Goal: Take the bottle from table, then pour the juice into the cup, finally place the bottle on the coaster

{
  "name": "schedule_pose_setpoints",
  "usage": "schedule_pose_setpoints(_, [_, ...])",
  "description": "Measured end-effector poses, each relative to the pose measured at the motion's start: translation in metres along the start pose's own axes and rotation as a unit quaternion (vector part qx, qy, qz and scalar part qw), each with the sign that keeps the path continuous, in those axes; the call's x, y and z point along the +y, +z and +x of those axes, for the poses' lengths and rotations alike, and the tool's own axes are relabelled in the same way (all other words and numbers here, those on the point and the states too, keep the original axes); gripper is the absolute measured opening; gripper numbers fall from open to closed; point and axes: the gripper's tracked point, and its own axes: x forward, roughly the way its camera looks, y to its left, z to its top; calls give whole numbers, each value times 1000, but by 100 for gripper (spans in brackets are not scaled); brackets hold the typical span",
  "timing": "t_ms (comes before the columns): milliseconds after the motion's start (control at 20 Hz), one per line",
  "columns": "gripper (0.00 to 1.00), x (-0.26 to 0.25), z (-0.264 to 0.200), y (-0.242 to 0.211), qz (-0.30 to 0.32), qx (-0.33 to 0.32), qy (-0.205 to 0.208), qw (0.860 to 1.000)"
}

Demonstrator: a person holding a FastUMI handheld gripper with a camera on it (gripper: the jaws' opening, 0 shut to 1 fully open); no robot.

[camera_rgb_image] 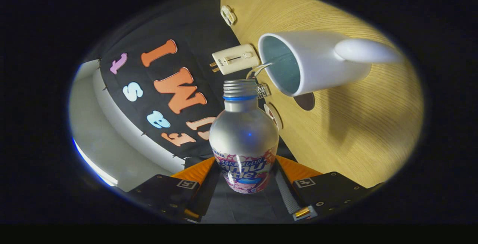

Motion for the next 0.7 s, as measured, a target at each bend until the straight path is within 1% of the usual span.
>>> schedule_pose_setpoints(250, [78, 6, -2, -1, 7, 3, 9, 1000])
schedule_pose_setpoints(700, [78, 27, -3, -3, 18, 6, 41, 999])
